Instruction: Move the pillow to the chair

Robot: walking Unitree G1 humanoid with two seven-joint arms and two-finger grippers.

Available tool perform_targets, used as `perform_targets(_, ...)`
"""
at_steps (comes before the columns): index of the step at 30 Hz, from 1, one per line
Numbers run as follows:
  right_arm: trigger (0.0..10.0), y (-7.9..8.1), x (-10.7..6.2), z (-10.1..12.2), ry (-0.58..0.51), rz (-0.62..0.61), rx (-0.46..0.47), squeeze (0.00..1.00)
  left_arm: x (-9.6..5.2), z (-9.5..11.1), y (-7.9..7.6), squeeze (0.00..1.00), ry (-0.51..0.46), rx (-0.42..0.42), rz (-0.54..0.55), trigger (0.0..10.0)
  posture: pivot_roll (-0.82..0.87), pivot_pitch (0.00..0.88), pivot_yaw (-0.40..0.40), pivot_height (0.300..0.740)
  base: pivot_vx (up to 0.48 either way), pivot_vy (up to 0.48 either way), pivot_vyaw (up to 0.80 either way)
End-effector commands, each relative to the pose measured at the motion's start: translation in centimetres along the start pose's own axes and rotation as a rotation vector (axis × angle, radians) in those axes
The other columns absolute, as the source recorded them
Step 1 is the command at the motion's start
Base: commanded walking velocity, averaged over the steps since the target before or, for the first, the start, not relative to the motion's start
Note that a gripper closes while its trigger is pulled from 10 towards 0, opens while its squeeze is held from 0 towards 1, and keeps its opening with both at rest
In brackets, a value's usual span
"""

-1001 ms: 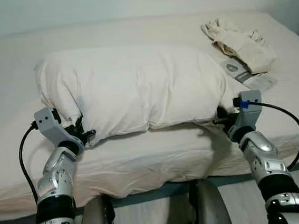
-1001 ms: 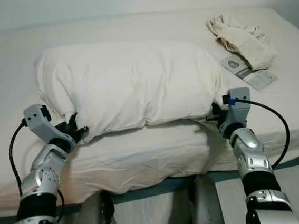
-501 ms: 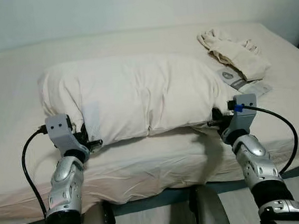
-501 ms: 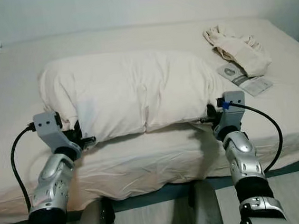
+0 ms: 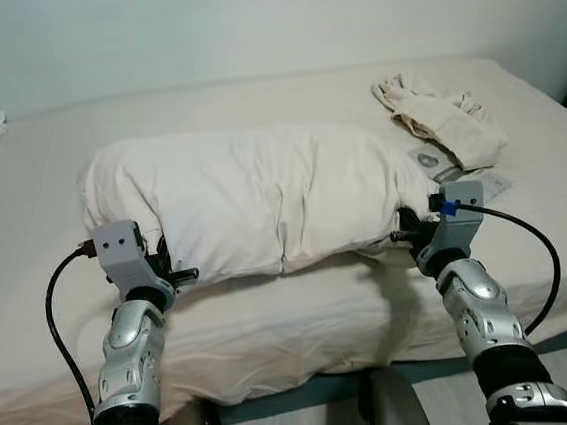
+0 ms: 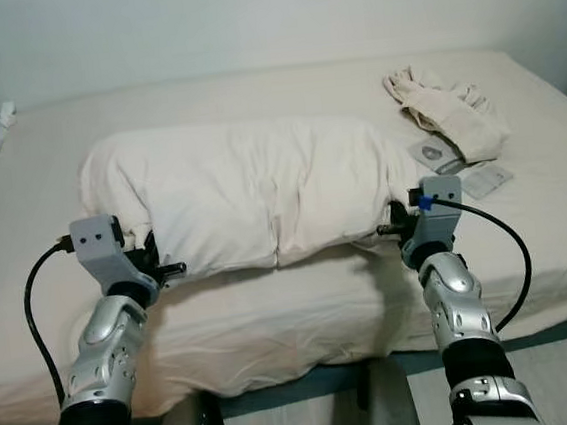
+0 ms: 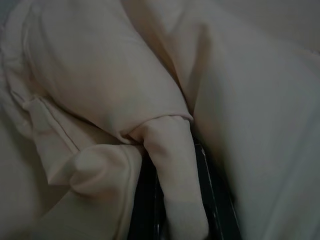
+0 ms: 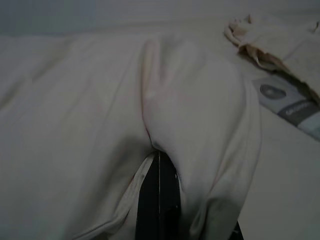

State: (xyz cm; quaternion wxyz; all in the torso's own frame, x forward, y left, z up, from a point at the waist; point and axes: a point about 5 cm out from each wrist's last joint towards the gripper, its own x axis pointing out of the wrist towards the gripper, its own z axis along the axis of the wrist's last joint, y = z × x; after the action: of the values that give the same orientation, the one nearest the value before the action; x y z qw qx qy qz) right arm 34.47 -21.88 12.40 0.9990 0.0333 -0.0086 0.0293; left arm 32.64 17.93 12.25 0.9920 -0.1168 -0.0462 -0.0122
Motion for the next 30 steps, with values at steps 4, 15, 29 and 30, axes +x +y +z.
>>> perform_targets(4,10.0,0.7,0.2,0.7,-0.045,0.023,-0.008,0.0,0.3,0.4,-1.8,0.0,-0.031,-0.02,-0.065,10.0,0.0,0.064,-0.011,0.635,0.0,0.0,0.0)
perform_targets(15,10.0,0.6,0.4,1.1,-0.06,0.018,-0.007,0.0,0.0,0.2,-1.3,0.0,-0.025,-0.029,-0.046,10.0,0.0,0.066,-0.019,0.69,0.0,0.0,0.0)
perform_targets(29,10.0,1.0,0.3,0.7,-0.053,0.021,0.004,0.0,-1.1,-1.2,-0.9,0.0,0.015,-0.086,-0.04,10.0,0.0,0.045,-0.025,0.74,0.0,0.0,0.0)
perform_targets(30,10.0,1.0,0.2,0.5,-0.05,0.02,0.006,0.0,-1.1,-1.3,-1.0,0.0,0.019,-0.094,-0.049,10.0,0.0,0.042,-0.024,0.74,0.0,0.0,0.0)
